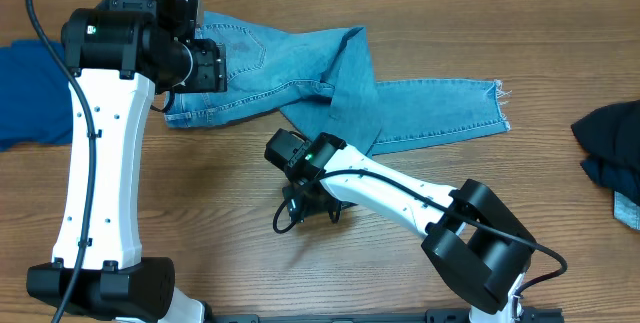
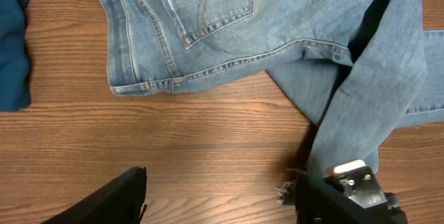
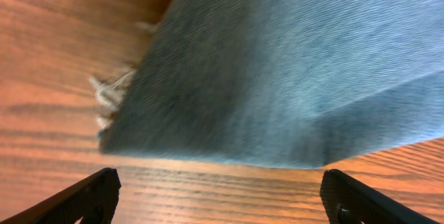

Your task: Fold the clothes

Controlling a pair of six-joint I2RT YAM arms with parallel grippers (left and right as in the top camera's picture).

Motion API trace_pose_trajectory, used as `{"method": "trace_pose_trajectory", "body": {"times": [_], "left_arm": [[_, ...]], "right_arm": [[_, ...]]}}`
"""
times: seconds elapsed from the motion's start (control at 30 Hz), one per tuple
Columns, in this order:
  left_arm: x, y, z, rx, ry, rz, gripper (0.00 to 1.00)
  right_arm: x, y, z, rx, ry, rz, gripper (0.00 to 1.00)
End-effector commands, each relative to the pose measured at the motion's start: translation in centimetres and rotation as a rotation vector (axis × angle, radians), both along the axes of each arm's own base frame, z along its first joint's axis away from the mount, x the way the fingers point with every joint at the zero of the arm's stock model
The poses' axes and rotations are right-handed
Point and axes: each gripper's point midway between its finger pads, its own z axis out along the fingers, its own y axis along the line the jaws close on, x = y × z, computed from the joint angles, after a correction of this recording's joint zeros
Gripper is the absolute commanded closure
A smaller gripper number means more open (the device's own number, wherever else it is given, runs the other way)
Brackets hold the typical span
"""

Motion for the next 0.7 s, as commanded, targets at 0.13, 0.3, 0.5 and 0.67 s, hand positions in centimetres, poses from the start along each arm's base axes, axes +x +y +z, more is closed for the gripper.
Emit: {"method": "trace_pose_trajectory", "body": {"times": [0.13, 0.3, 0.5, 0.67], "left_arm": [[0.3, -0.1, 0.5, 0.005, -0.023, -0.019, 0.27], [0.3, -0.1, 0.4, 0.005, -0.023, -0.020, 0.25], [0.3, -0.5, 0.5, -0.013, -0.022, -0.028, 0.24], [0.2, -0.6, 0.5, -0.023, -0.018, -0.032, 0.25]], "right_arm": [[3.2, 1.5, 1.1, 0.068, -0.144, -0.084, 0.04], [4.3, 3.0, 1.7, 0.129, -0.182, -0.112, 0.04], [4.9, 2.4, 1.8, 0.105, -0.222, -0.149, 0.04], [4.4, 1.2, 1.6, 0.053, -0.206, -0.172, 0.40]]}}
